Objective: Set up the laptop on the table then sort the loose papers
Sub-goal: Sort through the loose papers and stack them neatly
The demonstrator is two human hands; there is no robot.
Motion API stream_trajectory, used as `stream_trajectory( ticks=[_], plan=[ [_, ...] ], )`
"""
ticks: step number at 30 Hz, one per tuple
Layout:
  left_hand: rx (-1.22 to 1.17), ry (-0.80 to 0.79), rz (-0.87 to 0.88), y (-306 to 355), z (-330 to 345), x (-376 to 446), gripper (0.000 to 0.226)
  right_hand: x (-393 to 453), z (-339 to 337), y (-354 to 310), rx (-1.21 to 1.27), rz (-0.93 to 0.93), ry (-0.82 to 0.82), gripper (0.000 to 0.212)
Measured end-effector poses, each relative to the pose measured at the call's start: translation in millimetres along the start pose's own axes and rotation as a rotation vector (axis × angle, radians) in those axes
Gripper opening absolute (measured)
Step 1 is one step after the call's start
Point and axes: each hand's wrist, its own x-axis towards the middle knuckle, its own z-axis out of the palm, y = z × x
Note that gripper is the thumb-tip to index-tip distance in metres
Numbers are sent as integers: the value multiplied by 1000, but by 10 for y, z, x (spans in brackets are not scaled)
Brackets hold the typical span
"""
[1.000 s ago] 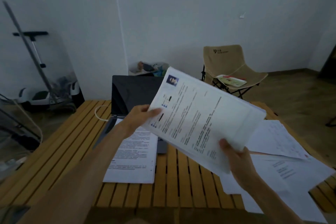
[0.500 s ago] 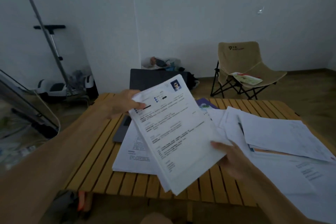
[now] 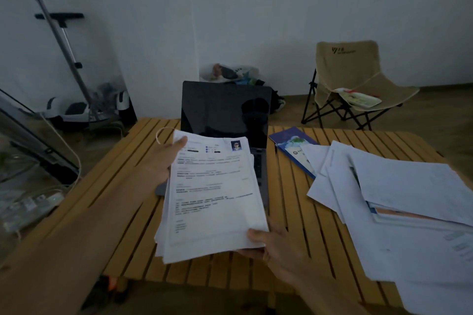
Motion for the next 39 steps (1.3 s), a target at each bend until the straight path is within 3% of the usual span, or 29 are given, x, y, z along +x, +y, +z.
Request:
stream_trajectory(
  ticks=[3, 9, 16, 20, 24, 26, 28, 32, 34, 39],
  plan=[
    [41, -74, -28, -191, -167, 195, 25, 0, 22, 104, 81, -15, 6, 45],
    [191, -172, 62, -289, -168, 316, 57, 24, 193, 102, 158, -15, 29, 40],
    [309, -147, 100, -511, -128, 368, 46, 102, 204, 119, 80, 128, 22, 44],
    [405, -72, 100, -655, -207, 485, 61, 61, 154, 118, -56, 181, -30, 43],
    [735, 106, 216, -616, -54, 369, 53, -234, -210, -85, -395, 176, -77, 25],
    [997, 214, 365, -555, 174, 284, 51, -417, -559, -268, -547, 110, 9, 18],
    [1125, 199, 466, -507, 606, 190, 53, -504, -1063, -471, -686, 27, 212, 15],
    [1116, -209, 628, -554, 1942, -105, 30, -599, -2107, -899, -1176, -173, 845, 19],
    [1109, -385, 677, -642, 2656, -226, 34, -684, -2497, -1068, -1279, -164, 1037, 21],
    [1265, -551, 786, -916, 3982, -350, 63, -789, -3151, -965, -1446, -138, 980, 48]
  ],
)
